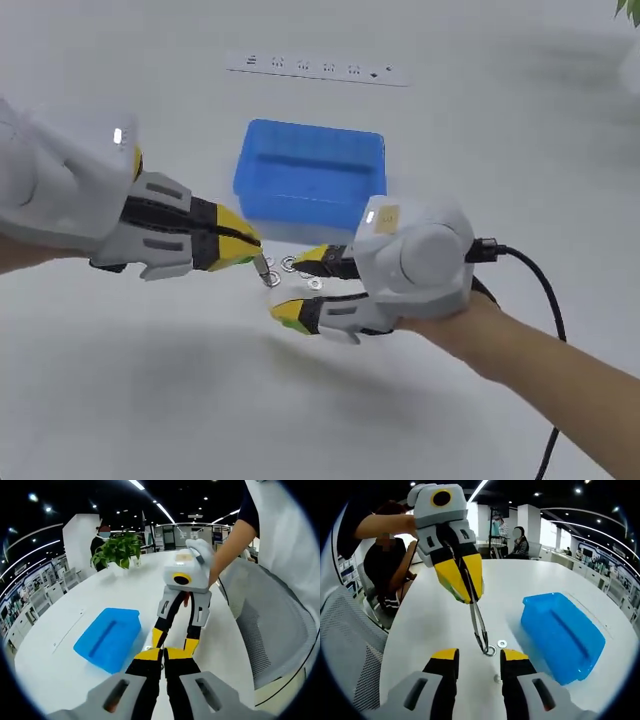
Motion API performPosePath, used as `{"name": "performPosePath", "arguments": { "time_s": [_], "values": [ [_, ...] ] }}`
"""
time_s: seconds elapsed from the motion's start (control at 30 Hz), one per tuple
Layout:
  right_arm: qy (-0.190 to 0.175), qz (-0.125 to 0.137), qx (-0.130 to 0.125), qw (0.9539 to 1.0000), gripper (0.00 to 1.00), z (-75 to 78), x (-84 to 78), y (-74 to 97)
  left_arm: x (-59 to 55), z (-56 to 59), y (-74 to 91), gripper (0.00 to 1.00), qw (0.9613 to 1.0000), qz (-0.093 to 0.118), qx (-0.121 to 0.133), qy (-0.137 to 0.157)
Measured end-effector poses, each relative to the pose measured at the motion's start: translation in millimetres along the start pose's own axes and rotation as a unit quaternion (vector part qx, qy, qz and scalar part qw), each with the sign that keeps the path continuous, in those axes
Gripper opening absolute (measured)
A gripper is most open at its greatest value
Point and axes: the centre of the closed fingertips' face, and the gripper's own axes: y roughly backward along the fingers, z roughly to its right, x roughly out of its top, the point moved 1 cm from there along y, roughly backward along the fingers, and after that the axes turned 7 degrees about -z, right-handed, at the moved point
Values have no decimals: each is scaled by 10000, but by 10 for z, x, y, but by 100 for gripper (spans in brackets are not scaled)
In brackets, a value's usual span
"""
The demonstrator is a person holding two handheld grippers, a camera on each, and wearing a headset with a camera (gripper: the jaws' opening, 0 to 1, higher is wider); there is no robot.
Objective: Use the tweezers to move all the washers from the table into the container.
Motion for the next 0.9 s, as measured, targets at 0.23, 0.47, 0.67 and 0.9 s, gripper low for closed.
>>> {"name": "performPosePath", "arguments": {
  "time_s": [0.23, 0.47, 0.67, 0.9],
  "values": [
    [98, 138, 152, 9997, 30, 67, 152, -42, -13, -11, 4, 5, 10000, 8, 11, 28],
    [345, 101, 510, 9980, 25, -31, 169, -95, -13, -16, 2, 5, 10000, 14, 12, 19],
    [563, 56, 633, 9964, 16, -55, 207, -126, 0, -4, -8, 5, 10000, 8, -29, -32],
    [876, -61, 657, 9940, 11, -34, 203, -115, 24, 2, -18, 5, 10000, -11, -43, -65]
  ]
}}
